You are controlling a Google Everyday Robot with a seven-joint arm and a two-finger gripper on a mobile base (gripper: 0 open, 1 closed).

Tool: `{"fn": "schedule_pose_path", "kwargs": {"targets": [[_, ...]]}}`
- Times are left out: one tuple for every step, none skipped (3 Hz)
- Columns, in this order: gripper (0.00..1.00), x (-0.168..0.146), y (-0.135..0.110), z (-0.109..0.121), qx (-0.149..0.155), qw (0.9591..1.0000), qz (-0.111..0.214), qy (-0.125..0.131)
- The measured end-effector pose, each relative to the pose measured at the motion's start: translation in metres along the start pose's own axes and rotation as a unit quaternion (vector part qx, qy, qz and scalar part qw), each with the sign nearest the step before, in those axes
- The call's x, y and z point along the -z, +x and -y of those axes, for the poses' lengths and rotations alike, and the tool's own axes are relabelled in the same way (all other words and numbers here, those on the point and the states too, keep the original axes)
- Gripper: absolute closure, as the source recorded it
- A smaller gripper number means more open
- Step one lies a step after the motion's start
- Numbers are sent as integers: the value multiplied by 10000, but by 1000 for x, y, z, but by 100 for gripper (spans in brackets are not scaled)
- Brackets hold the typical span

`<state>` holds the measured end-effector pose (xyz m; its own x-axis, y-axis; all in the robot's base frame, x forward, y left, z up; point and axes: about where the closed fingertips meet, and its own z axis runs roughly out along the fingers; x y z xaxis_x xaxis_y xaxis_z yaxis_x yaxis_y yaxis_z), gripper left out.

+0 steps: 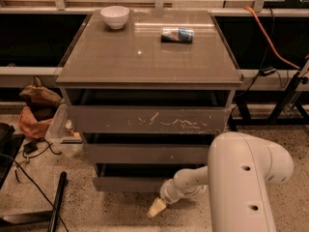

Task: Close bottom drawer

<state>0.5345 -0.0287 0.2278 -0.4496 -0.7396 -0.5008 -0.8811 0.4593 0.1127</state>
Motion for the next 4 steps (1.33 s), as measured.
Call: {"fn": "schedule_pose_path", "kwargs": {"targets": [[0,-11,-2,4,65,9999,57,-56],[0,-24,-9,13,166,9998,47,-134],[0,-33,-28,34,316,9995,77,-43],[0,-33,-28,34,316,9995,78,-43]]}}
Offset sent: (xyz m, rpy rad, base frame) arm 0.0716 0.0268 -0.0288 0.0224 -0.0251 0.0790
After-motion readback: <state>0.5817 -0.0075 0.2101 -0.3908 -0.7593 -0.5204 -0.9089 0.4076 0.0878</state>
